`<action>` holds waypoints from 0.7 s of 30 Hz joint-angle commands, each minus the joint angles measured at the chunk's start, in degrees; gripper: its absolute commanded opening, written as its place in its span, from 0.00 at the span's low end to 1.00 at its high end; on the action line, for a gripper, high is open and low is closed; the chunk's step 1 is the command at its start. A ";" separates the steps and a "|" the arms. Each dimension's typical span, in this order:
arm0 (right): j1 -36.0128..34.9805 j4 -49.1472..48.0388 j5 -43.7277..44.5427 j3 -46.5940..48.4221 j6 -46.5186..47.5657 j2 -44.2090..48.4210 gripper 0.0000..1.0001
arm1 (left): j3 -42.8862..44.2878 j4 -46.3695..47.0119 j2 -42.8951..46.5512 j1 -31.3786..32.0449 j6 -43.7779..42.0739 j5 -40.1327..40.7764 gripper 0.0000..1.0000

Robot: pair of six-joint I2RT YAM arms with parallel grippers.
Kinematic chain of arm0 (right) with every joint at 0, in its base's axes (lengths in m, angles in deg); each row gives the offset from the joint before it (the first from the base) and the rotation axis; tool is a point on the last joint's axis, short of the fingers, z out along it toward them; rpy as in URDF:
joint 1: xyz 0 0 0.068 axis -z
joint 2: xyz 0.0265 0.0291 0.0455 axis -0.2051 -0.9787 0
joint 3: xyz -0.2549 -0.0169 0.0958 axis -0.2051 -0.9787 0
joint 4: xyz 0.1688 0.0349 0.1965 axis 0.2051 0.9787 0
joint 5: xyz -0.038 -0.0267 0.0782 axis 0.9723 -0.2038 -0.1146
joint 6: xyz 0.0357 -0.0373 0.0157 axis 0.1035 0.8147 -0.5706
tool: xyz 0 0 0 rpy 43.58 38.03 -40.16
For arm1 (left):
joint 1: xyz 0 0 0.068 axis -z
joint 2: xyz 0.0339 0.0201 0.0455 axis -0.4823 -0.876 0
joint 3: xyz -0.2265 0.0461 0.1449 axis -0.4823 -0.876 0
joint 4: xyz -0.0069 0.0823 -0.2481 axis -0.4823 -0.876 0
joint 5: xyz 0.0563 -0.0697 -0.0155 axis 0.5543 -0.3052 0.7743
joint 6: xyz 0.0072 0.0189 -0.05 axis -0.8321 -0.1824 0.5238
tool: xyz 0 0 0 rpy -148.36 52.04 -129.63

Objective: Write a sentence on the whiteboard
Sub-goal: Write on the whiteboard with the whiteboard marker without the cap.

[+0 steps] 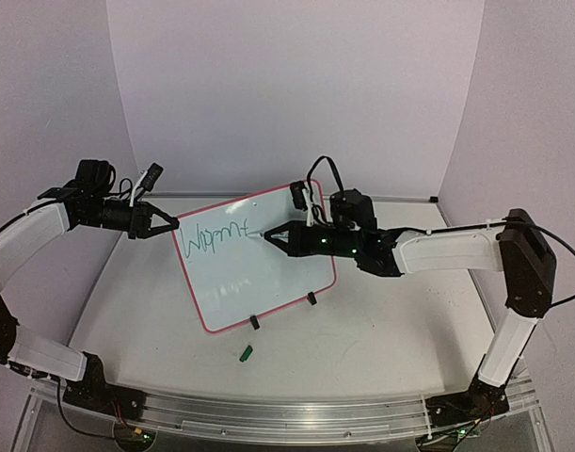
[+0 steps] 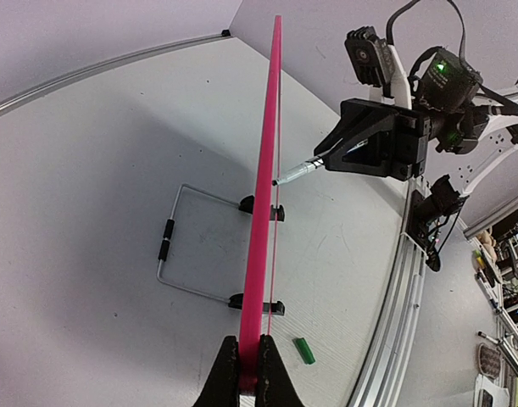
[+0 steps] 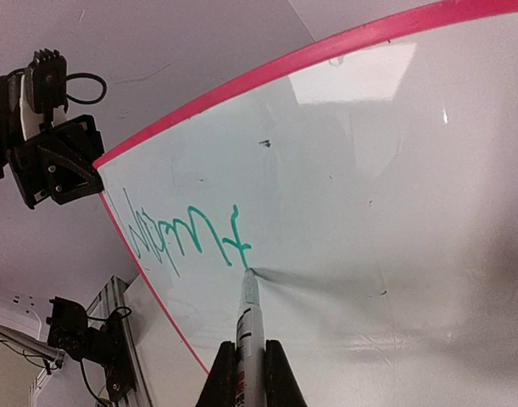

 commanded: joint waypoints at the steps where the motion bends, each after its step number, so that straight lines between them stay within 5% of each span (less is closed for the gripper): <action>1: 0.37 -0.45 4.47 -0.66 0.89 2.45 0.00 | 0.35 -0.92 0.51 0.94 -0.34 0.38 0.00; 21: 0.44 -1.34 3.50 4.62 2.48 2.89 0.00 | 0.40 -0.90 -0.05 1.13 -0.39 0.38 0.00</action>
